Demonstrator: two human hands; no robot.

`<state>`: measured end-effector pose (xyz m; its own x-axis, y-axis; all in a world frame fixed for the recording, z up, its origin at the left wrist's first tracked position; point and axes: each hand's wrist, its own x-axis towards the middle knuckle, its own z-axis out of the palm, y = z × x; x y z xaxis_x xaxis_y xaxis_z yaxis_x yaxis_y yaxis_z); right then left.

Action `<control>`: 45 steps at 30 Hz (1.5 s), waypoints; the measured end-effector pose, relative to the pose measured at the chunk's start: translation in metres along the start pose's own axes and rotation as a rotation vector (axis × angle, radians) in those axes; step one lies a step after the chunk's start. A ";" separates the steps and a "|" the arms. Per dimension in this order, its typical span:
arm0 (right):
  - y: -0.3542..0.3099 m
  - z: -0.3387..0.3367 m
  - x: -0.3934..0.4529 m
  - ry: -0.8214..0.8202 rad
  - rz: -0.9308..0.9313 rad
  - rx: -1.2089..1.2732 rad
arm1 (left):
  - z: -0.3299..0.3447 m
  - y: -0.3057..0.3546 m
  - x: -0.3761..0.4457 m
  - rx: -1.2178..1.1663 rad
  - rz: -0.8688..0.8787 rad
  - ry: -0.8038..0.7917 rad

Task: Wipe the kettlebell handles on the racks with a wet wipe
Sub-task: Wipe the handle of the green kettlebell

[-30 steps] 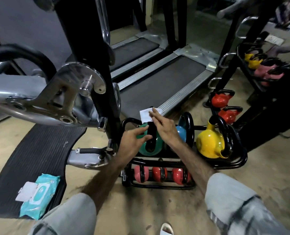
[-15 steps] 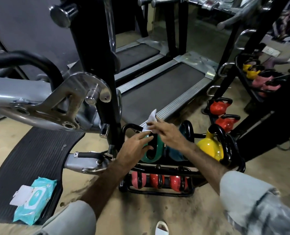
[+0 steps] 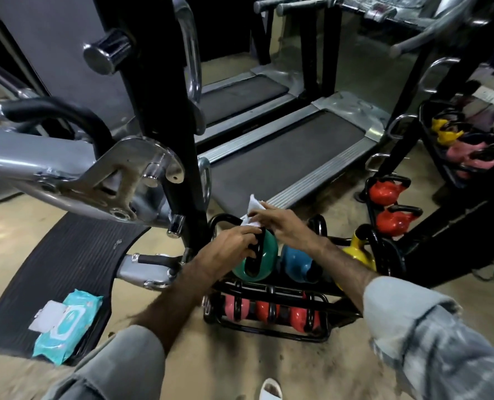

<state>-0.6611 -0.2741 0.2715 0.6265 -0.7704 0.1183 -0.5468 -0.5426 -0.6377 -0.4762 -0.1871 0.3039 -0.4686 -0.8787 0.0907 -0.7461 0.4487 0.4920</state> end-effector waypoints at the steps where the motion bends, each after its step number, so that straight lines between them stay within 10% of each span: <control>1: 0.000 -0.004 0.004 0.022 0.017 0.018 | -0.002 0.001 0.003 0.007 -0.011 0.004; 21: 0.019 -0.006 0.070 -0.121 0.486 0.411 | -0.014 0.011 0.029 0.157 -0.033 -0.084; 31: 0.003 0.004 0.035 0.245 0.778 0.427 | -0.014 0.003 0.034 0.157 -0.086 -0.160; 45: -0.027 0.011 0.027 0.476 1.152 1.230 | -0.019 0.006 0.039 0.114 -0.145 -0.161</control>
<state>-0.6233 -0.2770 0.2831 -0.0708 -0.6906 -0.7198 0.2868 0.6770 -0.6778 -0.4898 -0.2217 0.3269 -0.4156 -0.9020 -0.1173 -0.8552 0.3436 0.3880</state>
